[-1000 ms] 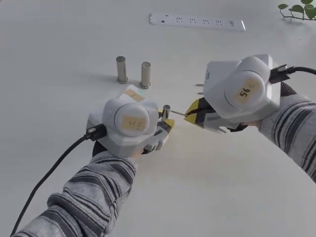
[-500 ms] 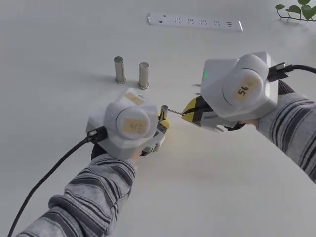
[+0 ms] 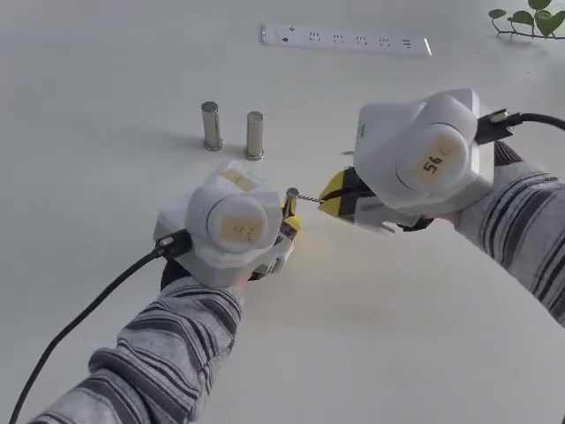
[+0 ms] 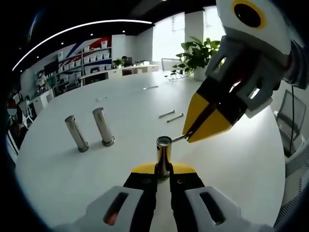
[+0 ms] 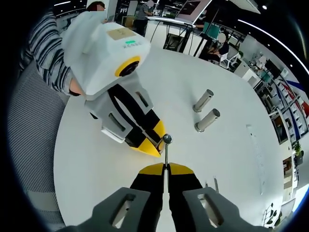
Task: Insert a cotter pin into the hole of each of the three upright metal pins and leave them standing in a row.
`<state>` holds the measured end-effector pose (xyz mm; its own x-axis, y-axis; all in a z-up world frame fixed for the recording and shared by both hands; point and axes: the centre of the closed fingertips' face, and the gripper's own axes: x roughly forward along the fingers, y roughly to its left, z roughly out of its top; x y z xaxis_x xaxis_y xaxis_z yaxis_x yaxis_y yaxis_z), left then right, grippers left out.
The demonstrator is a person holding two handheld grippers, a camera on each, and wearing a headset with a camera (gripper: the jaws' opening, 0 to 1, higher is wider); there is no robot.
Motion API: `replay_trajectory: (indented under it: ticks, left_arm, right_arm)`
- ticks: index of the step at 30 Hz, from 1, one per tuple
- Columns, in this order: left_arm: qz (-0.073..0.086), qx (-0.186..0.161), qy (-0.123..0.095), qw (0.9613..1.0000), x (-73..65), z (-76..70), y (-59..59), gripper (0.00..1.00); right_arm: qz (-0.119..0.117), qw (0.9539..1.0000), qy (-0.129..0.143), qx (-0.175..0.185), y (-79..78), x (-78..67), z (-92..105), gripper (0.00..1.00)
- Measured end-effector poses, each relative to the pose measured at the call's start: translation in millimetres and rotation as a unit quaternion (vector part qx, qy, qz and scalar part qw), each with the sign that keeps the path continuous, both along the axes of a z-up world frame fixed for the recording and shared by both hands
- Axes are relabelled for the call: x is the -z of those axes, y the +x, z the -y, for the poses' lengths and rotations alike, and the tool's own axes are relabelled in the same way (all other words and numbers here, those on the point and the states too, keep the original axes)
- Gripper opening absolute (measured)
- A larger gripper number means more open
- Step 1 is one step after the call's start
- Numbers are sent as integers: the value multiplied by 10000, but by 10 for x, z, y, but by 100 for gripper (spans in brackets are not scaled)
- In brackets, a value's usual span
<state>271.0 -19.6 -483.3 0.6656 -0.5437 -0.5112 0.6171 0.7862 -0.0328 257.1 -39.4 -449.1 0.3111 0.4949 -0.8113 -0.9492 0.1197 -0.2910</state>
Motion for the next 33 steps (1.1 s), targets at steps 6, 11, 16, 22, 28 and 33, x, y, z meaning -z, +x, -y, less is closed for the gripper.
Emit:
replay_trajectory:
  ticks: [6,11,16,22,28,33]
  left_arm:
    - [3,-19,2,10000,8,3,4,5]
    - [16,-37,9,10000,17,1,5,5]
    - [27,-48,8,10000,24,0,5,5]
    - [36,-93,-7,10000,32,-2,5,5]
    - [36,-116,-11,9999,38,0,5,5]
    - [40,-144,-2,9999,42,2,6,5]
  right_arm:
    - [118,9999,-55,-113,26,4,-29,0]
    - [187,9996,-71,-212,30,8,-62,0]
    - [229,9994,-43,-244,36,9,-95,0]
    - [265,9992,-41,-287,46,13,-126,0]
    - [264,9993,96,-243,54,4,-180,0]
    - [348,9986,303,-269,43,-82,-212,3]
